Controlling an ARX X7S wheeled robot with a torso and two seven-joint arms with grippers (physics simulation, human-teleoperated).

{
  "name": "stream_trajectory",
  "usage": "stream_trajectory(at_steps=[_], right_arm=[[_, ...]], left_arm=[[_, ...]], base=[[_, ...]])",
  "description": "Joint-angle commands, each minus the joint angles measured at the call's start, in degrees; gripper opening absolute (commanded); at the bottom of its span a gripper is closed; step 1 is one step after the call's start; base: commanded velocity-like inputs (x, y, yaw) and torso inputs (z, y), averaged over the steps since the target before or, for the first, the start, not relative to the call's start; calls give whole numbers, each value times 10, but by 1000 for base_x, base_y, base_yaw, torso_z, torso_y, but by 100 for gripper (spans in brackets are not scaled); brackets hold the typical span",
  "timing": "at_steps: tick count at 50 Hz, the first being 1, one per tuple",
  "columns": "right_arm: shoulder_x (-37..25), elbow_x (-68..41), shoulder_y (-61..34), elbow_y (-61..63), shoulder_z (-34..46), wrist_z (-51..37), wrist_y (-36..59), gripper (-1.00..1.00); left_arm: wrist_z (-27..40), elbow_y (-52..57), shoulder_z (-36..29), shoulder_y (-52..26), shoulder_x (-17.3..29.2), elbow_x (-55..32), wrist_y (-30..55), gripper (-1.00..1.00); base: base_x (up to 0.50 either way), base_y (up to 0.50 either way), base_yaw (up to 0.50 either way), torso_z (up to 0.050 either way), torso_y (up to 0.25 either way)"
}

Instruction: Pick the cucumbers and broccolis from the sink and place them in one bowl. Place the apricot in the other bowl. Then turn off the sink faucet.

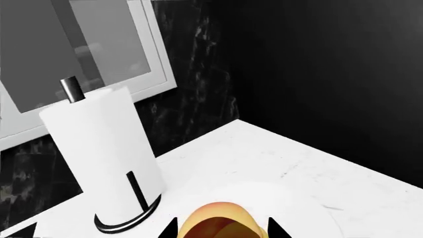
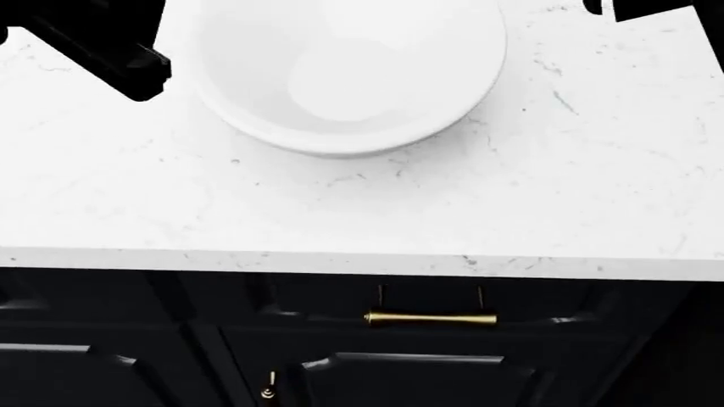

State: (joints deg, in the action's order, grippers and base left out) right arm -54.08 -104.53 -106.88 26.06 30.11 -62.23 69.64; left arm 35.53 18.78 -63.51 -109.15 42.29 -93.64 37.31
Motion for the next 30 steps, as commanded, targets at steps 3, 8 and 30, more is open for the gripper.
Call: stream_trajectory(at_steps=[3, 8, 30], right_arm=[[8, 15, 4, 1, -17, 18, -7, 100], [11, 19, 1, -1, -16, 22, -8, 100], [10, 28, 14, 5, -13, 29, -18, 100]], left_arm=[[-76, -82, 33, -31, -80, -90, 9, -100], [-80, -93, 38, -53, -89, -124, 26, -100], [-114, -152, 31, -67, -130, -217, 65, -100]], base=[[0, 0, 0, 0, 0], [0, 0, 0, 0, 0], [0, 0, 0, 0, 0]])
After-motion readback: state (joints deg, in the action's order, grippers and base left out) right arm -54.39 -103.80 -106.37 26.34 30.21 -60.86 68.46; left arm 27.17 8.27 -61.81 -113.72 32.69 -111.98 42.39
